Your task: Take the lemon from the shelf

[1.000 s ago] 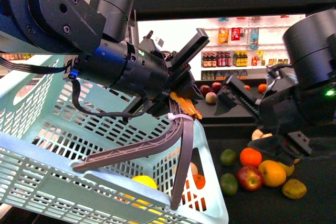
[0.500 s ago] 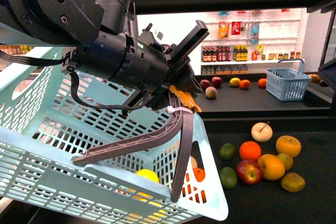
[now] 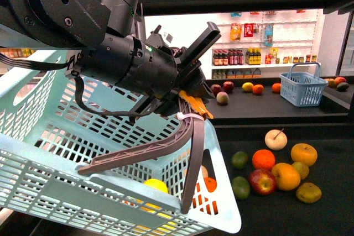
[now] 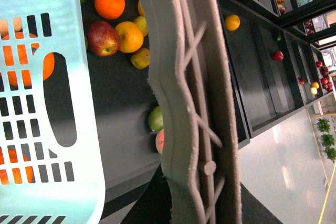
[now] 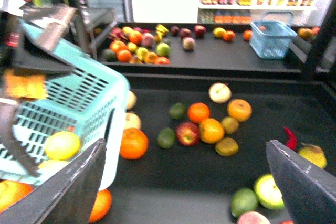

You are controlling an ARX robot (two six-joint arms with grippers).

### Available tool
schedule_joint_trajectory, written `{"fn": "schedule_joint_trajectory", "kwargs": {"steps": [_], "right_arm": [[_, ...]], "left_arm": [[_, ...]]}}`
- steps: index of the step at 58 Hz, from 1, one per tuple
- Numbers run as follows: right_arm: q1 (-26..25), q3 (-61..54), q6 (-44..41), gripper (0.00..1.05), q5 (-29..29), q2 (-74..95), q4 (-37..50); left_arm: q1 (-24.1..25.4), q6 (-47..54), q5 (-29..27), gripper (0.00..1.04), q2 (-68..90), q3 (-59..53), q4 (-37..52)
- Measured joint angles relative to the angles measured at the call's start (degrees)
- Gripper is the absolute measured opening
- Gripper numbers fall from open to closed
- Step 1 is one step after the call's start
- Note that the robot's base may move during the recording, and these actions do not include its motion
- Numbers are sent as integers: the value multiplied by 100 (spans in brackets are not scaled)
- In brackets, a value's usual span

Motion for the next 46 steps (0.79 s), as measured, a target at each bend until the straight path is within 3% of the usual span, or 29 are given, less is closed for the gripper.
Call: {"fn": "schedule_joint_trajectory", "kwargs": {"steps": [24, 31, 34, 46], "right_arm": [[-1307, -863, -28, 2, -1340, -1049, -57], [-2028, -1005, -39, 3, -2159, -1191, -74], [-2236, -1054, -37, 3, -2210, -1239, -74], [-2312, -1180, -39, 3, -2282, -1355, -63]], "left_arm": [[-7, -7, 4, 9, 0, 0, 0], [-7, -15, 0, 9, 0, 0, 0], [-7, 0, 0, 9, 0, 0, 0], [-7, -11, 0, 9, 0, 0, 0]]}}
